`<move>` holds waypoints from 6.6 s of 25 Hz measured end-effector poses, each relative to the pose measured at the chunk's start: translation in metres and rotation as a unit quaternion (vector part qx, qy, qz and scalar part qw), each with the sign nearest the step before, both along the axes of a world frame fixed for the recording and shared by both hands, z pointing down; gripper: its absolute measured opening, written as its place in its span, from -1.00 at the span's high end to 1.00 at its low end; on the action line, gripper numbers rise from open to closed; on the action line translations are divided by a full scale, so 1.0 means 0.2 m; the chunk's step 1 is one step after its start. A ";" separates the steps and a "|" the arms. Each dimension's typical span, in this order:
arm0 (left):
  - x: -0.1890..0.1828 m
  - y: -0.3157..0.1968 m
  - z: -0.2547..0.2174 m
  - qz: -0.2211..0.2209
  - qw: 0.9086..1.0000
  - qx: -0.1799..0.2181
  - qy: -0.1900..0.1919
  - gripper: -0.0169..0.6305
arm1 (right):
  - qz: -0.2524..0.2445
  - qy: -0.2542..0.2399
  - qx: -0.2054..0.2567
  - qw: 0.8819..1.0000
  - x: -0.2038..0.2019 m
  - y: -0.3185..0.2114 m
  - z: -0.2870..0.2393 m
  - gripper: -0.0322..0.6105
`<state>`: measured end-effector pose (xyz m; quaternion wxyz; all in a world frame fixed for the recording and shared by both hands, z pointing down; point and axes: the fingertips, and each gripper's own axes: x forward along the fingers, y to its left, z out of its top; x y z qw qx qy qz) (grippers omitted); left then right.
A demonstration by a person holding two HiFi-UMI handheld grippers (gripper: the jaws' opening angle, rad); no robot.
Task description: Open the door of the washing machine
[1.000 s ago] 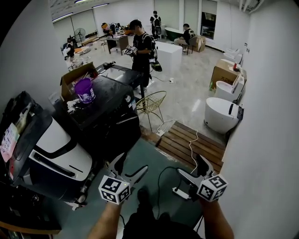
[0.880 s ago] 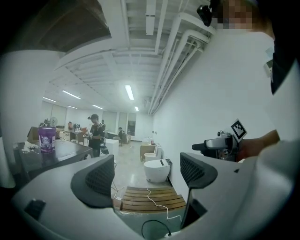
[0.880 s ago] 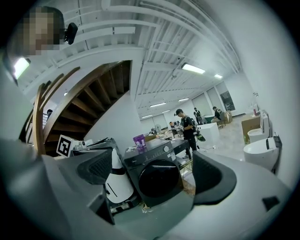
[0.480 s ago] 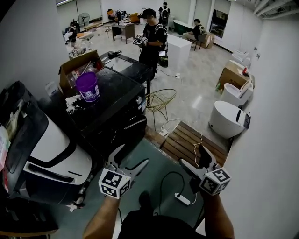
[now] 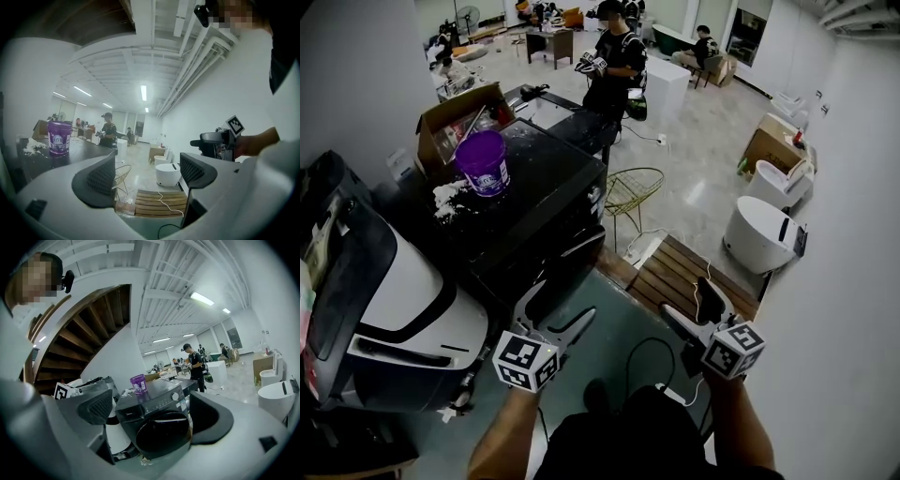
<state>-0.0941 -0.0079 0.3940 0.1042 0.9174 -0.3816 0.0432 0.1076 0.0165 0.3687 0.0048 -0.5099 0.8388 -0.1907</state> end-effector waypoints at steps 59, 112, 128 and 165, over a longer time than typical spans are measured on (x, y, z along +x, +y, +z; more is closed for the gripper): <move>0.07 -1.03 0.37 -0.344 0.933 -0.104 -0.026 -0.29 | -0.461 0.102 -0.038 0.881 -0.28 -1.52 0.46 -0.25; 0.00 -1.06 1.35 -0.430 0.886 -0.171 -0.038 -0.21 | -0.559 0.210 -0.063 0.800 -0.51 -1.78 1.77 -0.10; -0.06 -1.09 1.45 -0.438 0.880 -0.185 -0.020 -0.21 | -0.579 0.328 -0.036 0.746 -0.58 -1.86 2.11 0.12; -0.03 -0.86 1.52 -0.469 0.852 -0.231 0.013 -0.15 | -0.590 0.403 0.016 0.699 -0.53 -1.88 2.14 0.59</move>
